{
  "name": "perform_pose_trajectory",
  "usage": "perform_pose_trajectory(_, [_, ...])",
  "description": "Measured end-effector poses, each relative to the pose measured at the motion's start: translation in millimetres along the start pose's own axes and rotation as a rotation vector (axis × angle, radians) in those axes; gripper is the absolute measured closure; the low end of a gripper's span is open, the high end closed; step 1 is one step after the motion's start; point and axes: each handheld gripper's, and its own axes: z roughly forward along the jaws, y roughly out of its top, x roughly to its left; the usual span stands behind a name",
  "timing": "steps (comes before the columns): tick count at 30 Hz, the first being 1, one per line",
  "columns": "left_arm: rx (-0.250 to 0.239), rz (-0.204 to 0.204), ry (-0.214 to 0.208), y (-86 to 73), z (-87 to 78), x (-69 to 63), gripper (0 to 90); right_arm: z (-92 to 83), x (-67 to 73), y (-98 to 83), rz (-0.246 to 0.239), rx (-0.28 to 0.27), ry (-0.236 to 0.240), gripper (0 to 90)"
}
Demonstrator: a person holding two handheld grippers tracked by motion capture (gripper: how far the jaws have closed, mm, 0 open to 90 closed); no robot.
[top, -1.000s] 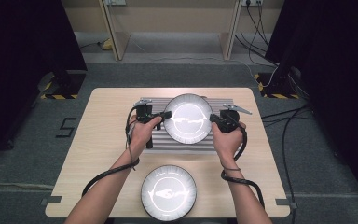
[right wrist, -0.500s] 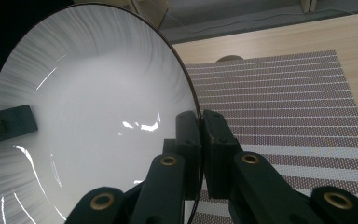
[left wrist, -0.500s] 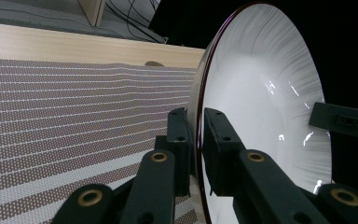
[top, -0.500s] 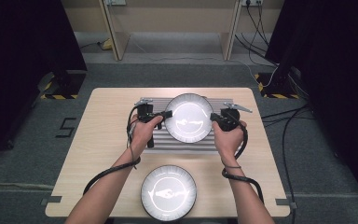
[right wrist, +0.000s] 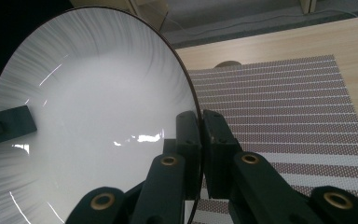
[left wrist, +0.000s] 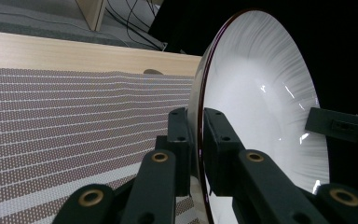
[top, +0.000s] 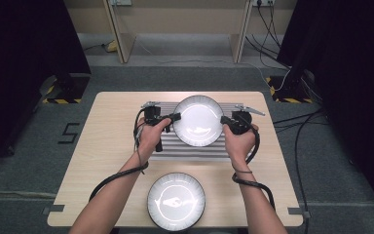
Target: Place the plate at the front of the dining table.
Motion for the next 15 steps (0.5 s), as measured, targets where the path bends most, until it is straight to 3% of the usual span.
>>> perform_pose_trajectory(7, [-0.013, -0.002, -0.009, 2.6, 4.8, 0.1, 81.5, 1.0, -2.3, 4.6, 0.0, -0.007, -0.007, 86.3])
perform_pose_trajectory(15, [-0.005, -0.013, 0.009, 3.8, 16.2, 4.9, 81.1, 9.3, -6.6, 6.7, 0.01, -0.006, -0.011, 86.4])
